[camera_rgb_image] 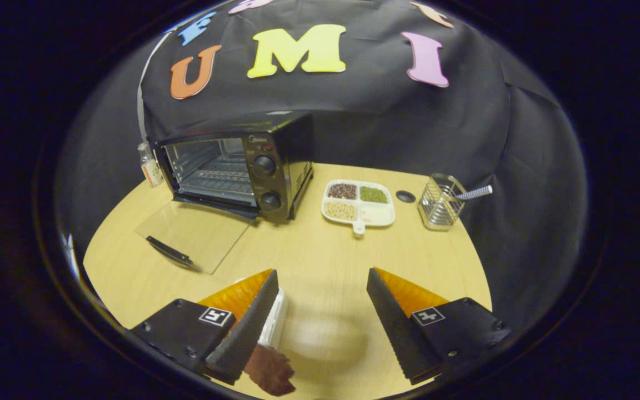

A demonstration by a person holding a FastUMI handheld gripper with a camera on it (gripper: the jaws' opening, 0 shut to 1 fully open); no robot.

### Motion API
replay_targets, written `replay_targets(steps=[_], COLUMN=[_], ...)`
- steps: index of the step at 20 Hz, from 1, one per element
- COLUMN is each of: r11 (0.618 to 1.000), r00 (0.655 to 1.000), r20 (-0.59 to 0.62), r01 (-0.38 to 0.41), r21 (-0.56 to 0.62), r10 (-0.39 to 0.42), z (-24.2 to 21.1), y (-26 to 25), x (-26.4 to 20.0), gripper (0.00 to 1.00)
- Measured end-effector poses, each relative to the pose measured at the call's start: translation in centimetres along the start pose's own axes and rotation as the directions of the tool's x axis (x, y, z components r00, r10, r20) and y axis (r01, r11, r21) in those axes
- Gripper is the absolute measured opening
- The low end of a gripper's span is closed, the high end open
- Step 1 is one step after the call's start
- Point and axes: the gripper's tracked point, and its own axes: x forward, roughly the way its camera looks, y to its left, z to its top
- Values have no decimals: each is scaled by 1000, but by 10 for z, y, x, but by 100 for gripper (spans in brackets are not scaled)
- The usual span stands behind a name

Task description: Open the toaster oven, put the food inside, and close the toaster oven door.

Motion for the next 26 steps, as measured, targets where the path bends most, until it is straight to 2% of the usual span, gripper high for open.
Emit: replay_targets(steps=[4, 8, 12, 16, 17, 18, 20, 26], r11=[987, 935, 873, 806, 795, 801, 803, 827], r00=[987, 942, 888, 842, 839, 845, 844, 886], r20=[-78, -148, -198, -203, -199, -202, -209, -155], r01=[-130, -263, -327, -368, -367, -353, -350, -328], r21=[96, 239, 361, 463, 483, 484, 482, 456], r10=[138, 302, 415, 501, 507, 495, 494, 437], z=[-36, -64, -84, -89, -86, -84, -81, -39], y=[8, 32, 47, 61, 62, 61, 65, 72], x=[-5, -15, -22, -28, -29, -27, -30, -41], gripper=[99, 91, 78, 53, 43, 33, 21, 19])
